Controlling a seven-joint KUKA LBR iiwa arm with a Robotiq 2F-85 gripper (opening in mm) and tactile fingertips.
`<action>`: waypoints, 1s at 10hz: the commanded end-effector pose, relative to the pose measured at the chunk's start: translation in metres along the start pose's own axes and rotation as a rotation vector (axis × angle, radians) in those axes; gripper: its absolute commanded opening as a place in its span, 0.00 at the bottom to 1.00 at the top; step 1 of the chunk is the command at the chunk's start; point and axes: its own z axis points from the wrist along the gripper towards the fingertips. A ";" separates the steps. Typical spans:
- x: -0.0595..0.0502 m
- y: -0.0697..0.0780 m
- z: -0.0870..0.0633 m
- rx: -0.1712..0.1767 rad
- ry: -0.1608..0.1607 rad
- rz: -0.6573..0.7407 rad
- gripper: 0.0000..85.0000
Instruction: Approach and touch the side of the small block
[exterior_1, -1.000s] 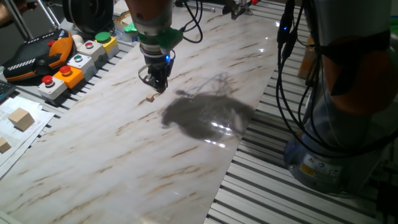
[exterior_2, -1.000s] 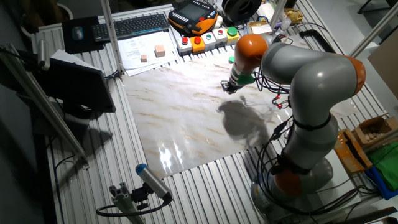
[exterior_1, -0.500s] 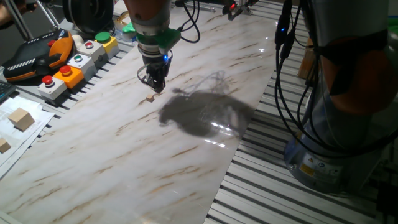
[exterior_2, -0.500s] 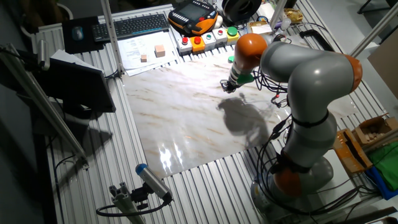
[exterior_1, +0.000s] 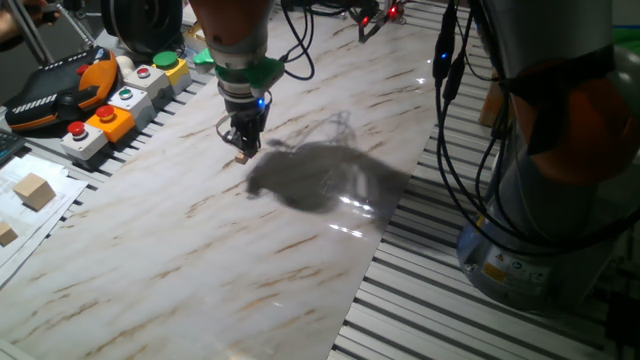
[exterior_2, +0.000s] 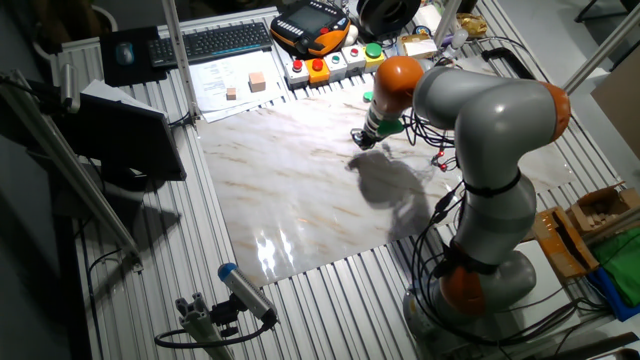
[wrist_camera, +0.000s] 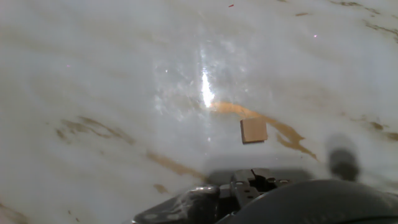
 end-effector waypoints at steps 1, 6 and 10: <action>-0.001 0.000 0.003 0.000 0.000 0.000 0.01; -0.002 0.001 0.022 -0.003 -0.002 0.005 0.01; -0.004 0.002 0.031 -0.014 -0.003 0.004 0.01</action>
